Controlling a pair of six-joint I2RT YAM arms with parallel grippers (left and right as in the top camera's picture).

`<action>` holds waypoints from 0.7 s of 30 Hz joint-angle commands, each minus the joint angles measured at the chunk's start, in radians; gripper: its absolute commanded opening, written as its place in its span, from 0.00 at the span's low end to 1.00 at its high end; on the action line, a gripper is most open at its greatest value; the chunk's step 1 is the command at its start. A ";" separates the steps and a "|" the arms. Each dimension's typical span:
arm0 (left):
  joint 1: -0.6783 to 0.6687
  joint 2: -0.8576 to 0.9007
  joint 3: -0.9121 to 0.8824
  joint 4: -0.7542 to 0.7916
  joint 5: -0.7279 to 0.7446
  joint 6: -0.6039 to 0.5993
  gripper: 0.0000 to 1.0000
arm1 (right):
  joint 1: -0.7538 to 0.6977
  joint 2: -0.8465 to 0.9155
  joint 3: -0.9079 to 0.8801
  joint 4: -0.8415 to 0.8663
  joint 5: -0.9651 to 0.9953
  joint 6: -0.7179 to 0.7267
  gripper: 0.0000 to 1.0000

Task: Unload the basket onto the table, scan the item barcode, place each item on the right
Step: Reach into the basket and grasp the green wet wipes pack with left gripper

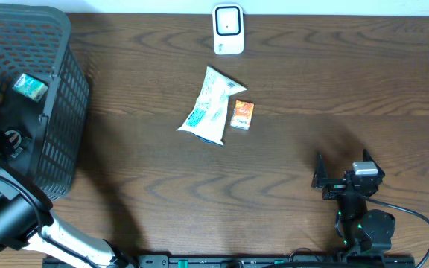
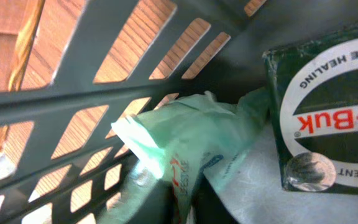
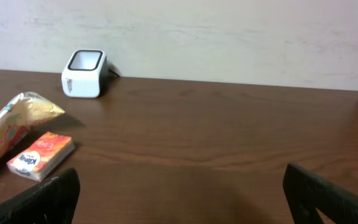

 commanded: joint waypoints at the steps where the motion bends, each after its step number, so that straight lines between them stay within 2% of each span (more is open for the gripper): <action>1: 0.003 -0.003 -0.003 -0.012 0.005 -0.019 0.07 | 0.005 -0.004 -0.001 -0.003 0.008 0.010 0.99; 5: 0.001 -0.065 -0.003 -0.017 0.005 -0.121 0.07 | 0.005 -0.004 -0.001 -0.003 0.008 0.010 0.99; 12: -0.047 -0.386 -0.003 0.030 0.008 -0.352 0.07 | 0.005 -0.004 -0.001 -0.003 0.008 0.010 0.99; 14: -0.069 -0.477 -0.003 0.070 0.052 -0.358 0.07 | 0.005 -0.004 -0.001 -0.003 0.008 0.010 0.99; 15: -0.102 -0.611 -0.003 0.142 0.146 -0.358 0.07 | 0.005 -0.004 -0.001 -0.003 0.008 0.010 0.99; 18: -0.114 -0.672 -0.003 0.163 0.159 -0.356 0.08 | 0.005 -0.004 -0.001 -0.003 0.008 0.010 0.99; 19: -0.114 -0.677 -0.003 0.157 0.159 -0.340 0.16 | 0.005 -0.004 -0.001 -0.003 0.008 0.010 0.99; 21: -0.112 -0.668 -0.004 0.115 0.158 -0.237 0.49 | 0.005 -0.004 -0.001 -0.003 0.008 0.010 0.99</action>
